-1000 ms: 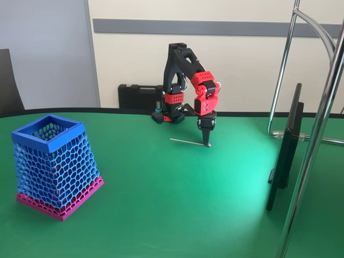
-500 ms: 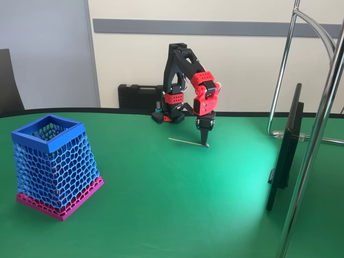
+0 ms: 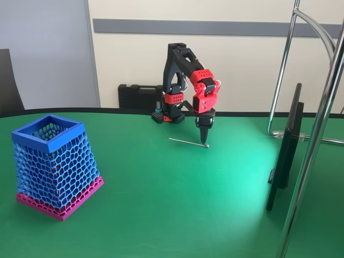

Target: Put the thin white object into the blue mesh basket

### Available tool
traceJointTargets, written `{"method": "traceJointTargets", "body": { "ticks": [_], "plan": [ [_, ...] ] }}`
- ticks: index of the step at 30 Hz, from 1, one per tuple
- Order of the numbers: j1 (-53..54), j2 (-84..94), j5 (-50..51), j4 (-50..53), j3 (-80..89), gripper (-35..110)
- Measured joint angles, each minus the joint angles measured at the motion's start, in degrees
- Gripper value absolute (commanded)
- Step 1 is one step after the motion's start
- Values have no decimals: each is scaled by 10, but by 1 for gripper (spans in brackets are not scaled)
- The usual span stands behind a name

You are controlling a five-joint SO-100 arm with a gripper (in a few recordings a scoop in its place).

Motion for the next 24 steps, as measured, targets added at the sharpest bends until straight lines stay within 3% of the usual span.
{"method": "traceJointTargets", "body": {
  "ticks": [24],
  "plan": [
    [13, 0, -11, 1, -12, 11]
  ]
}}
